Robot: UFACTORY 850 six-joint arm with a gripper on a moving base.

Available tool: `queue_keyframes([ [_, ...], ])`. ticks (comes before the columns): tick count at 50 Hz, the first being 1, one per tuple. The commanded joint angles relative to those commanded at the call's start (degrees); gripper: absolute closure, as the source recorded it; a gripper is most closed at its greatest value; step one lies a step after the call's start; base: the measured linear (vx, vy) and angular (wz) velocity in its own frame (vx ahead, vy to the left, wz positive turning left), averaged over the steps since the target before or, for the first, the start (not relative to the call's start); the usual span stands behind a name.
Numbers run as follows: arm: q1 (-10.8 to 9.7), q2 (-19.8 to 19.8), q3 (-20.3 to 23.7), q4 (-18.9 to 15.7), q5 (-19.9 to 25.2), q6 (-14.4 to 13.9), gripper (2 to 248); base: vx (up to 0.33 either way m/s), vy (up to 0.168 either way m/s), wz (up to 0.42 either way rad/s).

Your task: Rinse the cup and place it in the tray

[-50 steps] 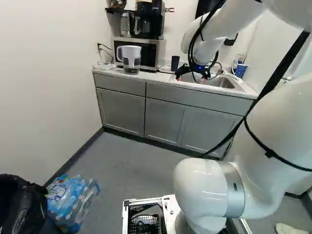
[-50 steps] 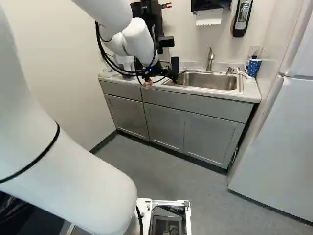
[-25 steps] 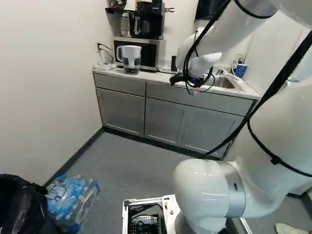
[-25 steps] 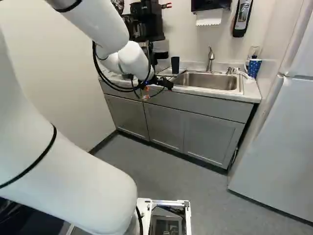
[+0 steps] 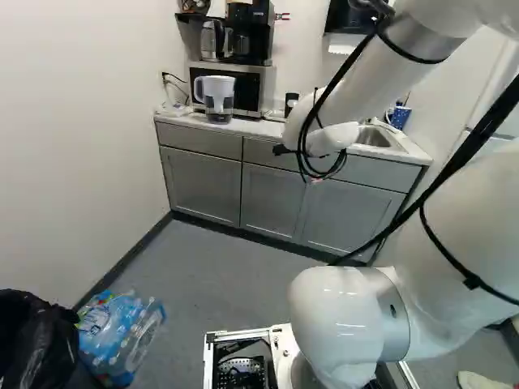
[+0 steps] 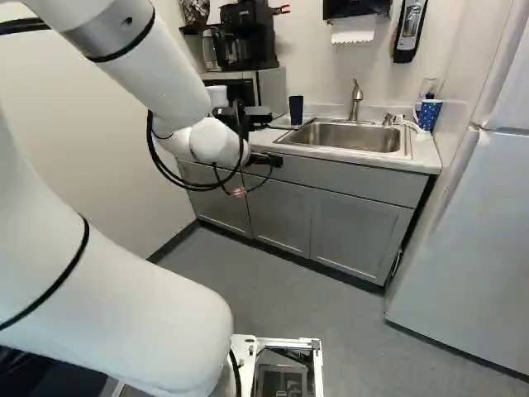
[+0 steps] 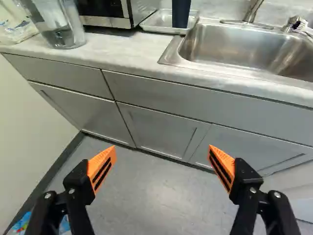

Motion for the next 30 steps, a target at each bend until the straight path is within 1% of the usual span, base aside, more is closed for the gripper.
queue_keyframes([
  [22, 2.3, 1.5, 8.8, 0.5, 12.6, -0.5, 3, 0.000, 0.000, 0.000],
  [30, 3.0, 1.9, 11.4, 0.6, 16.3, -0.6, 3, 0.000, 0.000, 0.000],
])
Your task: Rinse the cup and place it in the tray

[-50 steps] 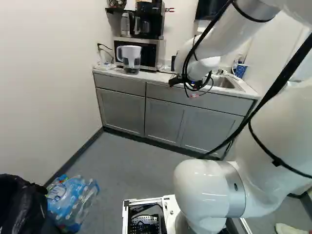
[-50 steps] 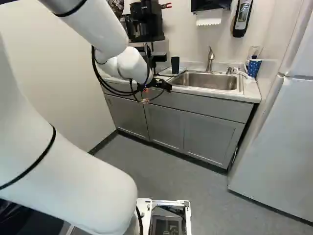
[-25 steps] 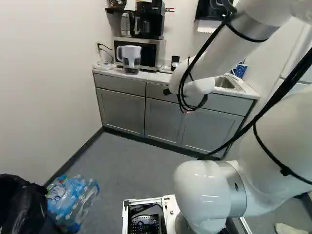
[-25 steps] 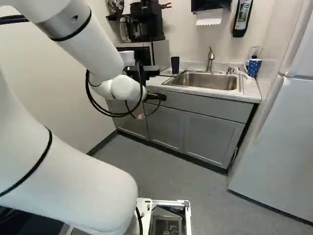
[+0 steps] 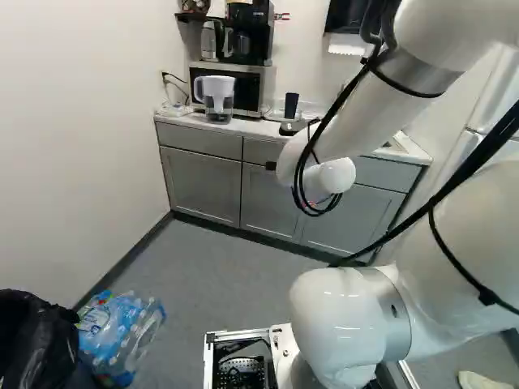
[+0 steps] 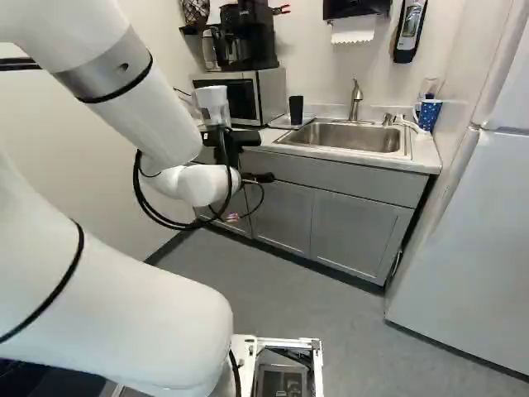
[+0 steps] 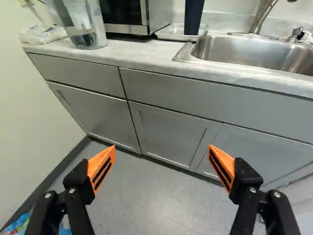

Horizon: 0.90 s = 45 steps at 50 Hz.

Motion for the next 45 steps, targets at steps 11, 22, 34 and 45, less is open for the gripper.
queue_keyframes([
  [11, 0.8, 0.5, 3.1, 0.2, 4.5, -0.2, 3, 0.000, 0.000, 0.000],
  [22, 1.5, 1.0, 5.7, 0.3, 8.2, -0.3, 3, 0.000, 0.000, 0.000],
  [34, 2.1, 1.4, 8.0, 0.4, 11.4, -0.4, 3, 0.000, 0.000, 0.000],
  [45, 2.5, 1.6, 9.4, 0.5, 13.4, -0.5, 3, 0.000, 0.000, 0.000],
])
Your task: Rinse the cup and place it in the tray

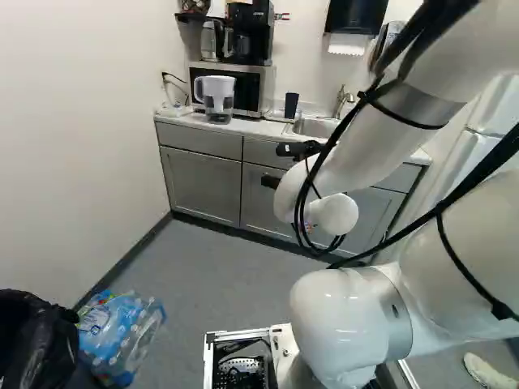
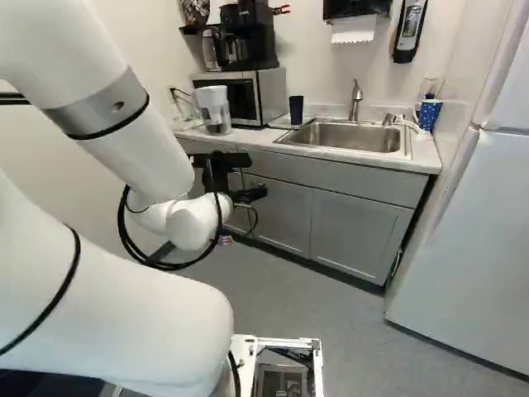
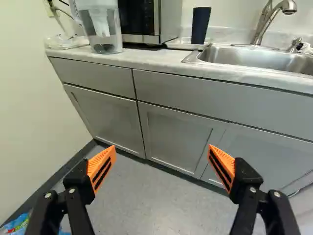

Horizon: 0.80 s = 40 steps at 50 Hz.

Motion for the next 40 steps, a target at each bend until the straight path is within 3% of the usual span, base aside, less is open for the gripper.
queue_keyframes([
  [40, 0.3, 0.2, 1.3, 0.1, 1.8, -0.1, 3, 0.000, 0.000, 0.000],
])
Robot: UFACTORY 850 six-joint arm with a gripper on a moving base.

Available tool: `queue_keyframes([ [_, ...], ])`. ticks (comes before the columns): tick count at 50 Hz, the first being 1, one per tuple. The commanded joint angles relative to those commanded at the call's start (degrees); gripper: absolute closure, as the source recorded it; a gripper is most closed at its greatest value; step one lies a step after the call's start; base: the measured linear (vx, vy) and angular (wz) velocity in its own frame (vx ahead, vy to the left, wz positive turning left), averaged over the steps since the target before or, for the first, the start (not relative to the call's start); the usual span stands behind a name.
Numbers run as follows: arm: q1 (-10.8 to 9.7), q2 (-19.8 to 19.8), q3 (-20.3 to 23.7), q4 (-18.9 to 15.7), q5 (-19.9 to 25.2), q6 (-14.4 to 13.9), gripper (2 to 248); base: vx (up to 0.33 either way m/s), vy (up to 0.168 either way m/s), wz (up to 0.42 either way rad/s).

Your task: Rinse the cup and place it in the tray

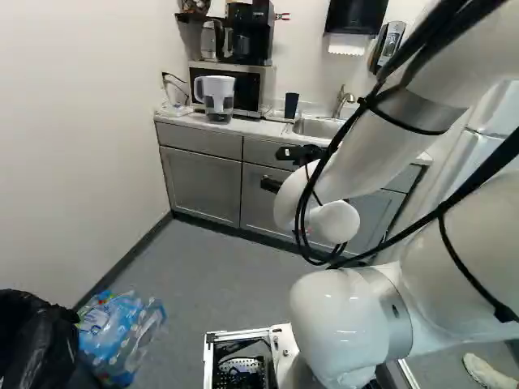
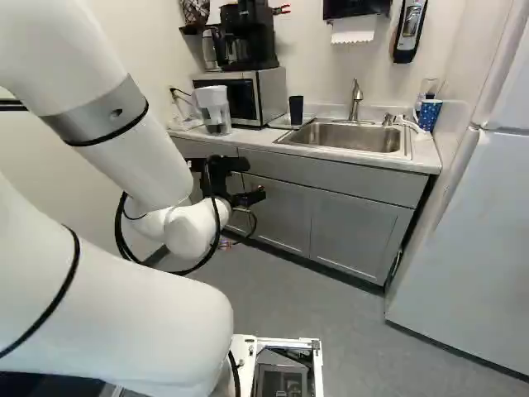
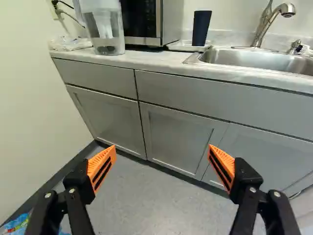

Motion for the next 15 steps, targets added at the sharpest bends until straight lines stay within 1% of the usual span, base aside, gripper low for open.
queue_keyframes([
  [15, 0.0, 0.0, 0.0, 0.0, 0.0, 0.0, 3, 0.000, 0.000, 0.000],
])
